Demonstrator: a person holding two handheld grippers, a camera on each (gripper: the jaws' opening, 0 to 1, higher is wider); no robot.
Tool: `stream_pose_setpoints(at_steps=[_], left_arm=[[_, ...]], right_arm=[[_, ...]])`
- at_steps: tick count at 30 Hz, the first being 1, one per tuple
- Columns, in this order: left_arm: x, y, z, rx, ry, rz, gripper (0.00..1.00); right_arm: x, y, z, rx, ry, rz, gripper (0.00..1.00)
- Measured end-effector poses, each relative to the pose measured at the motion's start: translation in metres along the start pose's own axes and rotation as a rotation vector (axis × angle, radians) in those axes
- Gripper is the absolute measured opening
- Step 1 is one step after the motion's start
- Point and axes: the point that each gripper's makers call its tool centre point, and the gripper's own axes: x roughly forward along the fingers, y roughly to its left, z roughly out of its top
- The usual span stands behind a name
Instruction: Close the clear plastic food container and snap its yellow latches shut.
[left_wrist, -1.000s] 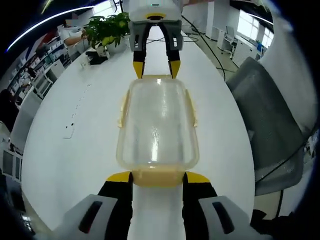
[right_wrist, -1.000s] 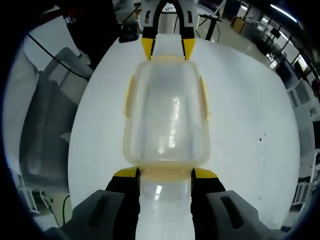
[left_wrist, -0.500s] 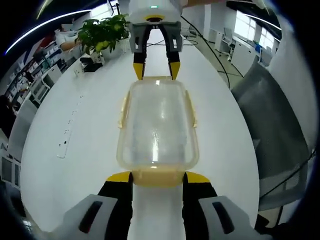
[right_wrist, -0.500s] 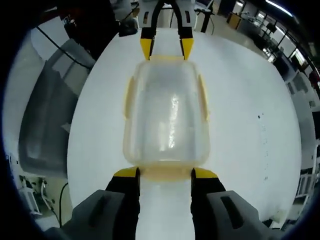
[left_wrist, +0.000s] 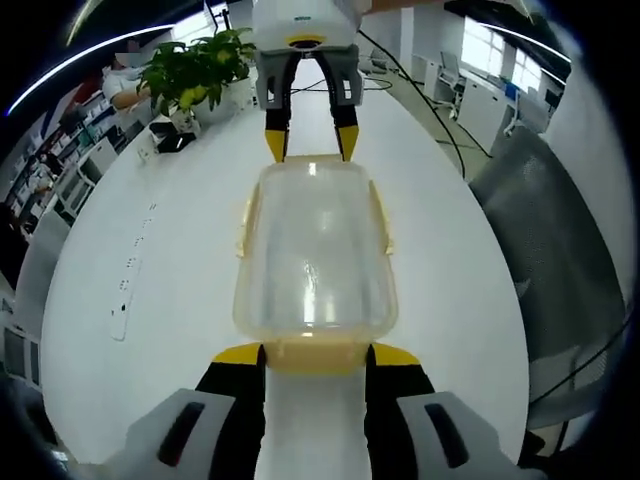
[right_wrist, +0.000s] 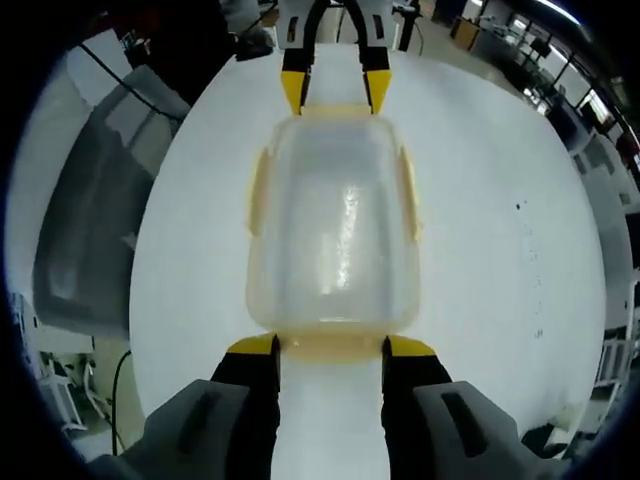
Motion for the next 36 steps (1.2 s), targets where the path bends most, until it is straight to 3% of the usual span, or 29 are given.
stream_pose_setpoints(at_steps=[13, 36], left_arm=[[0.011, -0.002, 0.002, -0.007, -0.001, -0.014, 0.32], [0.015, -0.005, -0.003, -0.015, 0.008, -0.025, 0.33]], right_arm=[[0.006, 0.001, -0.010, 0.003, 0.014, 0.023, 0.36], [0.010, -0.001, -0.010, 0.012, 0.014, 0.037, 0.36]])
